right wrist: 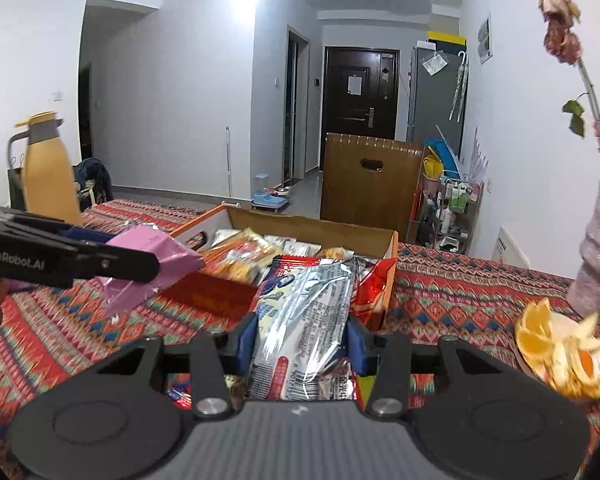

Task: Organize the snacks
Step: 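Carry both packets into the box and open both tools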

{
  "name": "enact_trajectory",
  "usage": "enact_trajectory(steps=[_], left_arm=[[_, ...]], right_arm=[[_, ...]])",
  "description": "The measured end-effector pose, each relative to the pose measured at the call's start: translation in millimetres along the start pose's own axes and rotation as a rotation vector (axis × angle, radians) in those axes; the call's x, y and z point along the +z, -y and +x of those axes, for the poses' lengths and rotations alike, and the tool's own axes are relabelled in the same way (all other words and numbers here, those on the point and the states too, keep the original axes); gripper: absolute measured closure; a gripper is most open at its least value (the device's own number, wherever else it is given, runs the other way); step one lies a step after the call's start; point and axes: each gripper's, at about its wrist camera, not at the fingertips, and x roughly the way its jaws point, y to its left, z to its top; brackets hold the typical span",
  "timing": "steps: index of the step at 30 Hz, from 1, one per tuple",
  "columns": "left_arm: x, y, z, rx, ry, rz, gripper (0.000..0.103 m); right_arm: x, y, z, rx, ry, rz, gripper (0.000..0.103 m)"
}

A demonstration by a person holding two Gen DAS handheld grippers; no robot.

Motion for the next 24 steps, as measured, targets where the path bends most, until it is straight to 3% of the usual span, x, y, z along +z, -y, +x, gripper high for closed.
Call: enact_trajectory(steps=[6, 14, 20, 24], left_arm=[[33.9, -17.5, 72.4, 0.044, -0.012, -0.002, 0.041], [52.7, -47.5, 151.6, 0.091, -0.060, -0.048, 0.041], [48.9, -58.9, 190.4, 0.102, -0.106, -0.095, 0.041], [45.2, -59.5, 206.5, 0.087, -0.130, -0.121, 0.041]], right_arm=[[33.8, 27.2, 82.7, 0.009, -0.058, 0.030, 0.058], [46.7, 46.1, 184.3, 0.009, -0.151, 0.071, 0.060], [32.5, 45.4, 231.0, -0.036, -0.203, 0.040, 0.069], [25.2, 31.8, 232.5, -0.076, -0.210, -0.051, 0.063]])
